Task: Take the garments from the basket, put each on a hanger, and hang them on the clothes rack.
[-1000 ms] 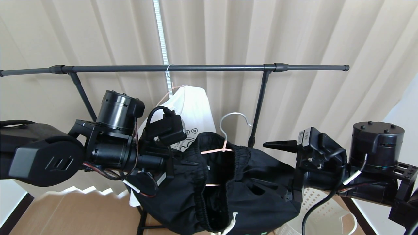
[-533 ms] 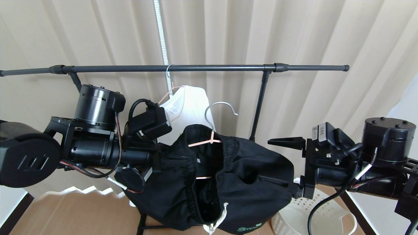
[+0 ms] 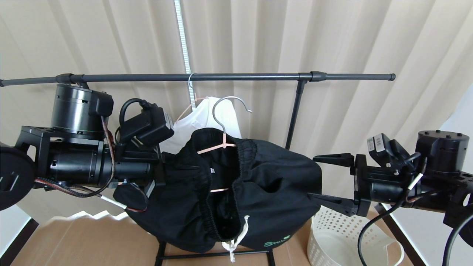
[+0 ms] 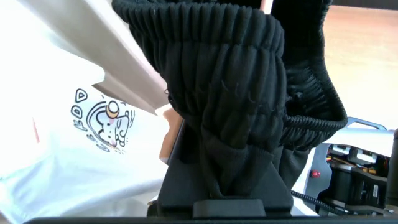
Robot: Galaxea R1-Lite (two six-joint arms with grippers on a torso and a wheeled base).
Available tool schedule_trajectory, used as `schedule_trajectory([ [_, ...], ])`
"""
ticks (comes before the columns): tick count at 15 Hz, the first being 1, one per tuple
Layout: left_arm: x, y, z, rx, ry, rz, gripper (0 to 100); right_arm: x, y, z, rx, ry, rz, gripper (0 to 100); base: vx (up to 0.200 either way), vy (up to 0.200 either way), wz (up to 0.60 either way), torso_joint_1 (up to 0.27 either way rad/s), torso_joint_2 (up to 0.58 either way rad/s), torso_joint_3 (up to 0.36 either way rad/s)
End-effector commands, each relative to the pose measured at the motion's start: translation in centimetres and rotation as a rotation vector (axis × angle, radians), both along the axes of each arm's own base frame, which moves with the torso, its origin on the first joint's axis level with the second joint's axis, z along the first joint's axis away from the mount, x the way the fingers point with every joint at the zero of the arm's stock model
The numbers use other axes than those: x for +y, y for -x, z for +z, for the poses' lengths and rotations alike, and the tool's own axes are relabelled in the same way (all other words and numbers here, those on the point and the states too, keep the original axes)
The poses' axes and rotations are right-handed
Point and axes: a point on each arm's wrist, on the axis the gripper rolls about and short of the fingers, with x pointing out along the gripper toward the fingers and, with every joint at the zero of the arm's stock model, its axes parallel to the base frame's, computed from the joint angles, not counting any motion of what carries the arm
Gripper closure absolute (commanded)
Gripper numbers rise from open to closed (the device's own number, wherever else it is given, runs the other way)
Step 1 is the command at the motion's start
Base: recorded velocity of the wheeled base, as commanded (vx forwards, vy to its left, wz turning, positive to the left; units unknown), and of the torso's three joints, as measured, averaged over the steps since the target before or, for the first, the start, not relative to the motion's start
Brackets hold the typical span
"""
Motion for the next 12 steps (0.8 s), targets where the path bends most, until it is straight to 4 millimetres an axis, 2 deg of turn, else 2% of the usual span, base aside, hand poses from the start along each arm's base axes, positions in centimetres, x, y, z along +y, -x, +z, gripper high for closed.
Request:
schedule_trajectory([
  [1,0.3,0.5,0.7,-0.011,0.016,0.01,100,0.2,-1.3,-2.2,0.066,0.02,-0.003,0,0.0,0.0,0.0,0.0,0.0,0.0],
  [8,1.2,0.6,1.4,-0.005,0.047,0.061,100,-0.4,-3.4,-5.0,0.101,0.065,-0.021,0,0.0,0.0,0.0,0.0,0.0,0.0],
  [12,1.4,0.8,1.5,-0.002,0.055,0.067,100,-0.2,-4.4,-5.6,0.109,0.074,-0.041,0,0.0,0.0,0.0,0.0,0.0,0.0],
])
